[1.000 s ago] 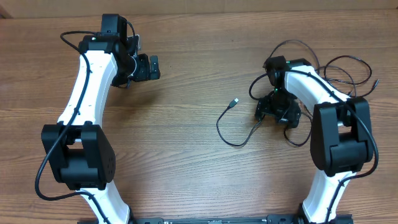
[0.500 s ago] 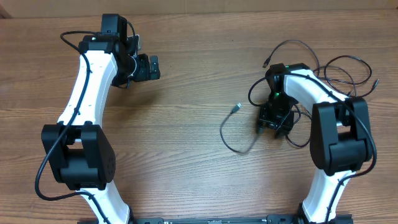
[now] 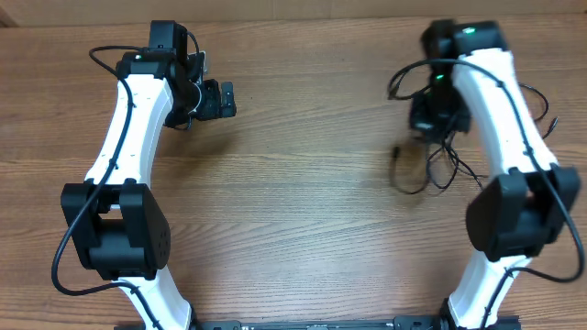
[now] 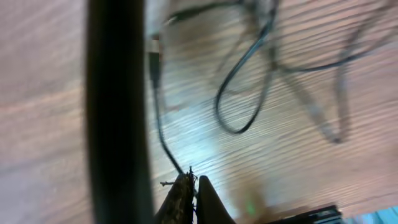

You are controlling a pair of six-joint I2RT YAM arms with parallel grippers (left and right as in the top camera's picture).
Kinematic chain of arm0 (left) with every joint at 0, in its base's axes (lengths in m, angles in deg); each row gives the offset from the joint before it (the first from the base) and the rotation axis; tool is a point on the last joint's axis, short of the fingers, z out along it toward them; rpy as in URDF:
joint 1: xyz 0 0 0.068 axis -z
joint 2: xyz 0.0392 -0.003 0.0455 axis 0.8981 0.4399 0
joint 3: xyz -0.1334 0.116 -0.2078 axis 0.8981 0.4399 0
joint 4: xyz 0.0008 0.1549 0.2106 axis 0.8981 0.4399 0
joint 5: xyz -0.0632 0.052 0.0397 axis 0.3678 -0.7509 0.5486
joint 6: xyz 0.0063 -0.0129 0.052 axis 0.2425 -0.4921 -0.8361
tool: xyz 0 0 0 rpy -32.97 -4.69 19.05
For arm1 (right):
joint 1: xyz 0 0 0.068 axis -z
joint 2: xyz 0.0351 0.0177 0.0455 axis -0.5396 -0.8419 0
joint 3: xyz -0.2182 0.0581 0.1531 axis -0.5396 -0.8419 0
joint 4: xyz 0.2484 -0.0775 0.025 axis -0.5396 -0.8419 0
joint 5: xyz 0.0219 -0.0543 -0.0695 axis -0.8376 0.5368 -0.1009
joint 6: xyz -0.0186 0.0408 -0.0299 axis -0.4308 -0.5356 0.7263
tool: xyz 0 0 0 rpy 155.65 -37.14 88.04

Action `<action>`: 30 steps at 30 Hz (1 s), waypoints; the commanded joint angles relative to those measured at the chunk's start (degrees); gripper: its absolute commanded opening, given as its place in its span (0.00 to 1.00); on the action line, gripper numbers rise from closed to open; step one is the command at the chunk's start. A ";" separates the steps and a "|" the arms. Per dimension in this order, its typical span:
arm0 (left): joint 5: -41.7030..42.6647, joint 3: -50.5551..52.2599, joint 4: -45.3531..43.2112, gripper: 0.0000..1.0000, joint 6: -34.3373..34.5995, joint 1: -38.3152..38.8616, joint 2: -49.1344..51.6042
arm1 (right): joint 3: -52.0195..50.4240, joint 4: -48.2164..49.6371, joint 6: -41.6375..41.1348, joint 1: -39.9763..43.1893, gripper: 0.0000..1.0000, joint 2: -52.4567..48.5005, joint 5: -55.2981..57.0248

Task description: Untangle cables

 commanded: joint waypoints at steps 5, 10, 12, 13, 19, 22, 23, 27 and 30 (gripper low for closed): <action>0.26 0.20 -0.09 1.00 0.81 0.39 0.52 | 1.86 3.13 -1.70 10.01 0.04 4.11 4.76; 0.28 0.20 -0.09 1.00 0.81 0.39 0.52 | 1.86 6.82 -1.51 16.15 0.04 4.11 4.76; 0.26 0.20 -0.09 1.00 0.81 0.39 0.52 | 1.77 8.66 -1.53 19.04 0.04 4.09 4.76; 0.26 0.20 -0.07 1.00 0.81 0.39 0.52 | 1.77 9.49 -1.53 20.31 0.04 4.09 4.76; 0.26 0.20 -0.09 1.00 0.81 0.39 0.52 | 1.75 12.15 -1.55 24.90 0.06 4.09 4.74; 0.26 0.20 -0.07 1.00 0.81 0.39 0.52 | 1.75 11.91 -1.55 25.70 0.28 4.09 4.74; 0.26 0.20 -0.09 1.00 0.81 0.39 0.52 | 1.75 11.89 -1.55 25.70 0.48 4.09 4.74; 0.26 0.20 -0.09 1.00 0.81 0.39 0.52 | 1.75 11.91 -1.55 25.68 0.90 4.09 4.74; 0.26 0.20 -0.07 1.00 0.81 0.39 0.52 | 1.75 11.91 -1.55 25.68 0.99 4.09 4.61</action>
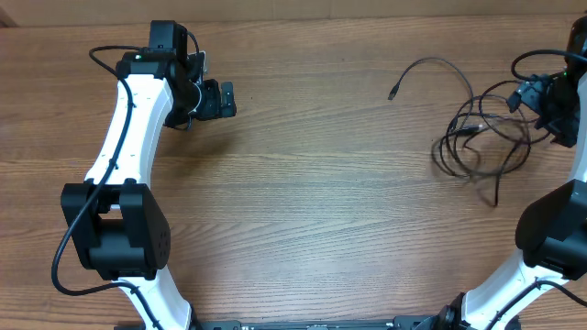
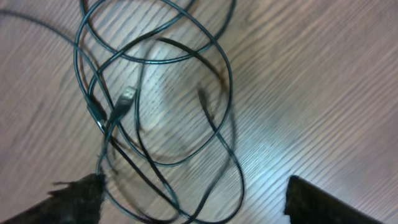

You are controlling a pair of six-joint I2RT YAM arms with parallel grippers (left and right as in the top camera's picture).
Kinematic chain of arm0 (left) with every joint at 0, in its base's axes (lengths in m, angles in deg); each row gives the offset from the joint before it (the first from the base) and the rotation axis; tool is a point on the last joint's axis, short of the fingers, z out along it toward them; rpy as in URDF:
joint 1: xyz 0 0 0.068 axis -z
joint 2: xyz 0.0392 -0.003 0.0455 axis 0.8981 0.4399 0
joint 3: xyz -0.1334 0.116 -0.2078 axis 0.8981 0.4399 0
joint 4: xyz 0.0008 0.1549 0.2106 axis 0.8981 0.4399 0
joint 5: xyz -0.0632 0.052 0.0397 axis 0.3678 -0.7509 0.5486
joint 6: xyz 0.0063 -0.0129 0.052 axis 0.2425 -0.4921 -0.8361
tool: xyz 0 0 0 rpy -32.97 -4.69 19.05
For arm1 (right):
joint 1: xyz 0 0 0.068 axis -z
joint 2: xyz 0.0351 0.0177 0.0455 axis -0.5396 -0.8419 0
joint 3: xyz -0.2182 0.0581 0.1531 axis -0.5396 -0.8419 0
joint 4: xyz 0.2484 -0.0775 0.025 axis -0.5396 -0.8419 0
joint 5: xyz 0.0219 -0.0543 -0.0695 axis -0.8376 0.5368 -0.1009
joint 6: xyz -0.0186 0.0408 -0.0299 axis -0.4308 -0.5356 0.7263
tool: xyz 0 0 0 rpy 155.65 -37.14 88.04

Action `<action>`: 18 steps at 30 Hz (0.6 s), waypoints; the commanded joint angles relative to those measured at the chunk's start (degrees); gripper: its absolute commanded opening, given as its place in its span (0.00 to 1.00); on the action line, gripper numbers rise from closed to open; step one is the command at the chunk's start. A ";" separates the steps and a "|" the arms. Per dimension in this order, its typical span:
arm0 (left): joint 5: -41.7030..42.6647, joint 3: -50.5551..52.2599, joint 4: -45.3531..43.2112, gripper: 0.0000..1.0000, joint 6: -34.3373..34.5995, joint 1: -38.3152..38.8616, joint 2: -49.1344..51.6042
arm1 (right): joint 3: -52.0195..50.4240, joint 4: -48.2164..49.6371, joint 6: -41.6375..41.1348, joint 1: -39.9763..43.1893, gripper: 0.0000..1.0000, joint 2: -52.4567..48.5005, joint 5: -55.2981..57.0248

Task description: Untangle cables

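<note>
A tangle of thin dark cables [image 1: 479, 139] lies in overlapping loops on the wooden table at the right. One strand arcs away to the left and ends in a small plug [image 1: 393, 93]. In the right wrist view the loops [image 2: 158, 118] cross one another, with a silver USB plug [image 2: 126, 96] and a second dark cable end [image 2: 203, 98] inside them. My right gripper [image 2: 193, 196] hangs open above the loops, its fingertips [image 2: 78, 198] wide apart and holding nothing. In the overhead view it [image 1: 535, 95] is at the tangle's right edge. My left gripper [image 1: 220, 99] is far off at the upper left.
The wooden table [image 1: 303, 202] stretches between the two arms. My right arm's own black wiring [image 1: 532, 64] hangs close to the tangle at the far right edge.
My right gripper was shut on a cable strand further left; now it is open at the far right, and the cables lie spread out on the table. The left arm has not moved.
</note>
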 commanded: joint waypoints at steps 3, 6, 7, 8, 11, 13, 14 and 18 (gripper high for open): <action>0.26 0.20 -0.07 0.99 0.81 0.39 0.52 | 1.33 0.22 -0.28 -0.20 1.00 1.46 -1.09; 0.26 0.20 -0.09 0.99 0.81 0.39 0.52 | 1.33 0.52 -0.26 -0.20 1.00 1.46 -1.99; 0.26 0.20 -0.09 1.00 0.81 0.39 0.52 | 1.33 0.63 -0.26 -0.20 1.00 1.46 -1.99; 0.26 0.20 -0.09 1.00 0.81 0.39 0.52 | 1.33 0.92 -0.28 -0.20 1.00 1.46 -1.99; 0.26 0.20 -0.09 0.99 0.81 0.39 0.52 | 1.33 1.27 -0.26 -0.20 1.00 1.46 -1.99; 0.26 0.20 -0.09 1.00 0.81 0.39 0.52 | 1.33 1.27 -0.26 -0.20 1.00 1.46 -1.97; 0.26 0.20 -0.09 0.99 0.81 0.39 0.52 | 1.33 1.29 -0.26 -0.20 1.00 1.46 -1.99; 0.28 0.20 -0.09 1.00 0.81 0.39 0.52 | 1.33 1.27 -0.26 -0.20 1.00 1.46 -1.97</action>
